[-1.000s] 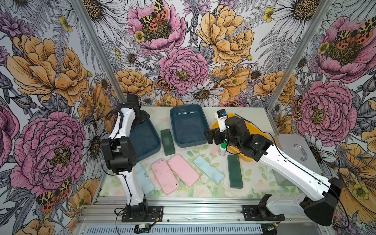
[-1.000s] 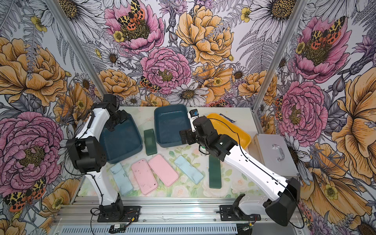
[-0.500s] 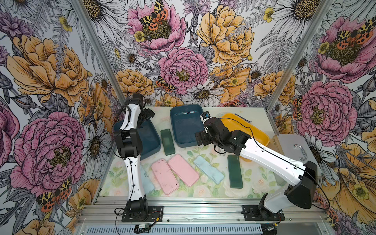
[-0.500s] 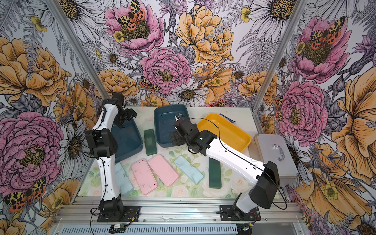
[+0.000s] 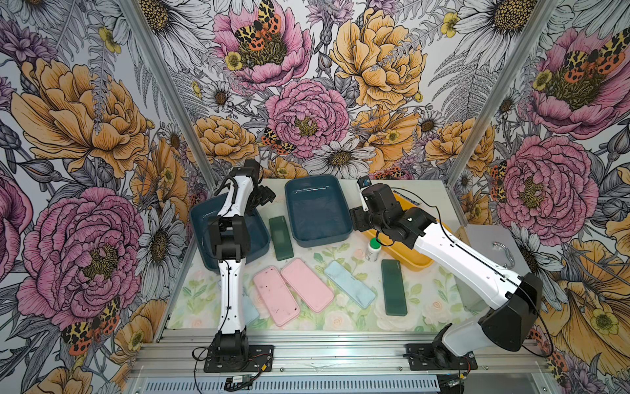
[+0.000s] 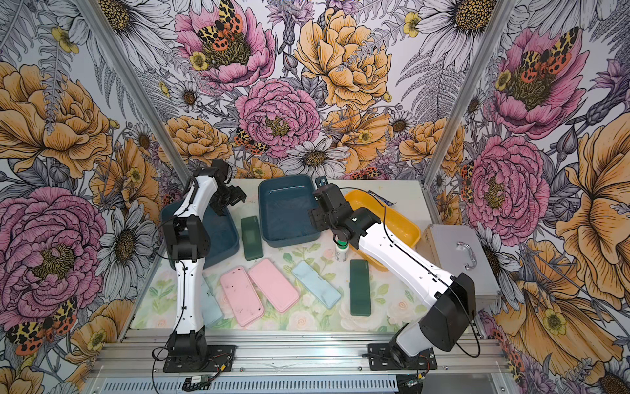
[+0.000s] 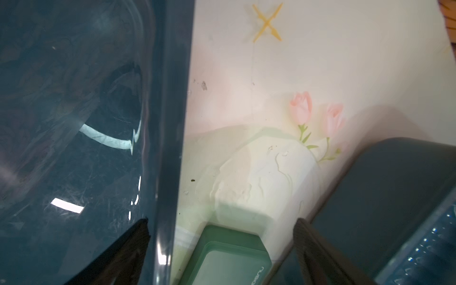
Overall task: Place the pencil cases by color into the storage box
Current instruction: Move the storage box to the corner of the board.
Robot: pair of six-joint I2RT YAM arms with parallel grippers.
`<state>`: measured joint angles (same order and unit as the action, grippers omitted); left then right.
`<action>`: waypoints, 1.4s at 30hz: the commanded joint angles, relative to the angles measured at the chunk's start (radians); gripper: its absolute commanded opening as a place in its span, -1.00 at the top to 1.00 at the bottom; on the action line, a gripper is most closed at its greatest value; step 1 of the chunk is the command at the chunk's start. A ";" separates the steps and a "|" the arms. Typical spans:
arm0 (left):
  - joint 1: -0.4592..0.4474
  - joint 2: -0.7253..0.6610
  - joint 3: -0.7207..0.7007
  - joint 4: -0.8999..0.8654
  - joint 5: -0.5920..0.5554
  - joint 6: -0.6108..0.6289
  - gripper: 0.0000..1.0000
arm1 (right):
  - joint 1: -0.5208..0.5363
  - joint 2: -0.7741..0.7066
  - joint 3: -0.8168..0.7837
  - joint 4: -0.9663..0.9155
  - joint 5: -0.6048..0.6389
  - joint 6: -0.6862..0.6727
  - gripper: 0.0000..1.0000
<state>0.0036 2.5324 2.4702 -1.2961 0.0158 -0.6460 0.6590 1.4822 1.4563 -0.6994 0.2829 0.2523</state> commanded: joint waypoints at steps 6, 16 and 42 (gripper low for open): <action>0.004 0.010 0.053 -0.057 -0.138 0.116 -0.29 | -0.055 -0.044 -0.048 -0.002 -0.087 0.031 -0.37; 0.054 0.033 0.070 -0.070 -0.116 0.140 0.23 | -0.085 -0.018 -0.043 -0.002 -0.127 0.060 -0.32; 0.027 0.106 0.194 -0.082 -0.142 0.316 0.97 | -0.109 0.010 -0.050 -0.015 -0.154 0.154 -0.28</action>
<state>0.0479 2.6148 2.6369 -1.4105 -0.1246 -0.3698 0.5613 1.4822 1.4105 -0.7090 0.1402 0.3786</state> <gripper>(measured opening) 0.112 0.642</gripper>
